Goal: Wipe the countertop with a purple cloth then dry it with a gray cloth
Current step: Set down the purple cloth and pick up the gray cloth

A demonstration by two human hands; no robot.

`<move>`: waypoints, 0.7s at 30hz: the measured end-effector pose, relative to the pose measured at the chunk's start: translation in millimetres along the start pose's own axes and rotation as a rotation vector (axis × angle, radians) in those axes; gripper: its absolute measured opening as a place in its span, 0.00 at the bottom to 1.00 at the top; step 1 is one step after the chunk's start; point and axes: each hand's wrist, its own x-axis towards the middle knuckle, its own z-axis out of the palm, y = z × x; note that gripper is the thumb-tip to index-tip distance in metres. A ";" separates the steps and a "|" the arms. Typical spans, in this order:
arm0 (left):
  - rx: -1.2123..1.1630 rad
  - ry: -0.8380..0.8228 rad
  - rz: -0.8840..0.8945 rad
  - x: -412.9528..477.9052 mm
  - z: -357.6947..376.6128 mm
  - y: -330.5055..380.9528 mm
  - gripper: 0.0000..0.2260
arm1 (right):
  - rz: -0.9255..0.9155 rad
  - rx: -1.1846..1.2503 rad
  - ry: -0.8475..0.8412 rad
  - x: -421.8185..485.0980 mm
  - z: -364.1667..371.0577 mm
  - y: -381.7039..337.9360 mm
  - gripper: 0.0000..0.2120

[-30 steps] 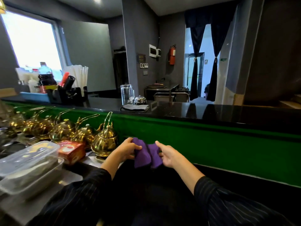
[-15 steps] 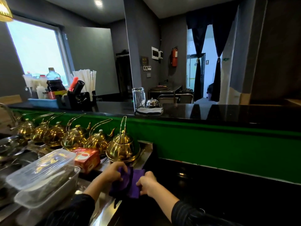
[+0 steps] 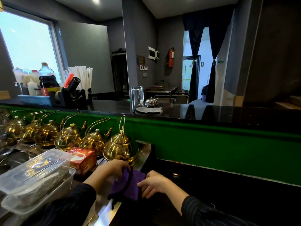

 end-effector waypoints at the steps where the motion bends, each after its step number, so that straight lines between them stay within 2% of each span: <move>1: 0.043 -0.012 -0.006 1.3 -6.4 3.7 0.28 | 0.000 -0.105 -0.004 0.8 -5.2 -4.0 0.13; 4: 0.041 0.017 0.028 10.7 -30.0 12.1 0.24 | -0.023 -0.322 0.041 9.8 -25.1 -26.0 0.18; 10: -0.121 0.402 0.202 41.2 -94.1 19.6 0.15 | -0.233 -0.472 0.208 7.5 -75.7 -110.6 0.08; 12: -0.212 0.561 0.252 53.1 -116.2 25.3 0.13 | -0.318 -0.516 0.336 4.9 -95.9 -141.0 0.07; 15: -0.297 0.779 0.280 76.2 -145.7 31.8 0.11 | -0.526 -0.645 0.657 1.8 -124.1 -176.5 0.07; 18: -0.278 0.827 0.303 101.7 -169.4 40.7 0.16 | -0.631 -0.786 0.907 3.9 -149.2 -195.5 0.08; 21: -0.221 0.698 0.278 124.9 -182.1 48.2 0.30 | -0.609 -0.961 0.911 19.2 -168.7 -204.7 0.18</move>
